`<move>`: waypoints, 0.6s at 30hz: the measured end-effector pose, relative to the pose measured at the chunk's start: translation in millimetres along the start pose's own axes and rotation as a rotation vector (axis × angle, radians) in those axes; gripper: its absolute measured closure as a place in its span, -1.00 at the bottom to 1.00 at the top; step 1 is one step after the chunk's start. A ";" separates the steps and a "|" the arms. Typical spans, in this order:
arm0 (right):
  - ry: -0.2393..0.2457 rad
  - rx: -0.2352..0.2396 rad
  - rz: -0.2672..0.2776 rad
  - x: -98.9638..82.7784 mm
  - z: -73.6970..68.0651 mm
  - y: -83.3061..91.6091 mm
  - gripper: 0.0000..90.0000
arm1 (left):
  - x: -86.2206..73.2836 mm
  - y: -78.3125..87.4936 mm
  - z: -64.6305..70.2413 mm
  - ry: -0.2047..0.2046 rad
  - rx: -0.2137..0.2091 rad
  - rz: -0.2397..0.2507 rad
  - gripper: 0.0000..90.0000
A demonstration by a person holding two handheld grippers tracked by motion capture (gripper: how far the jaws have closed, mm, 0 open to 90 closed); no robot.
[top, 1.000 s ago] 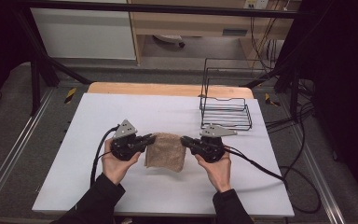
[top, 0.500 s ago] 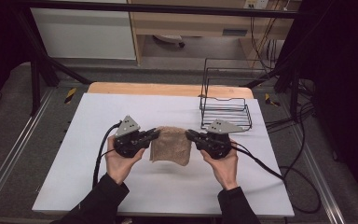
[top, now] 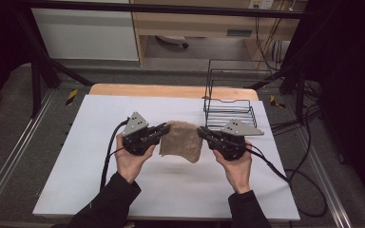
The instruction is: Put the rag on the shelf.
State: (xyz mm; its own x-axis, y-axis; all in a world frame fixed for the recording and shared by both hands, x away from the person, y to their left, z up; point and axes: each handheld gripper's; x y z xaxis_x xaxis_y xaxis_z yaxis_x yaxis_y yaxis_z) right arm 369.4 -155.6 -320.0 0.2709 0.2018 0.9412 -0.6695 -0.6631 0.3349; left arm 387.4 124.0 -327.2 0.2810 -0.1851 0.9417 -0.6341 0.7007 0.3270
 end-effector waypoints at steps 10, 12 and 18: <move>0.015 -0.039 0.034 7.3 6.8 14.1 0.91 | 14.1 -11.5 8.9 -0.002 -0.011 0.041 0.87; 0.020 -0.049 0.040 9.4 9.0 17.1 0.91 | 18.2 -13.9 11.0 -0.003 -0.014 0.051 0.87; 0.035 -0.082 0.064 16.9 15.3 25.4 0.91 | 30.1 -19.6 16.7 -0.009 -0.016 0.082 0.87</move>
State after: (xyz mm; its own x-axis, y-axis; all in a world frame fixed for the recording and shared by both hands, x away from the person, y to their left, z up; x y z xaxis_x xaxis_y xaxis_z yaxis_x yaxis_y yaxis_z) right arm 367.5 -180.1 -296.3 0.2025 0.1868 0.9613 -0.7396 -0.6142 0.2752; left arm 396.3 93.2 -303.9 0.2220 -0.1332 0.9659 -0.6431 0.7246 0.2478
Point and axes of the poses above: each handheld gripper's, and its own axes: y roughly backward along the jaws, x roughly out of its top, z roughly to its right, and after that the axes turned 3 degrees about -z, right-handed
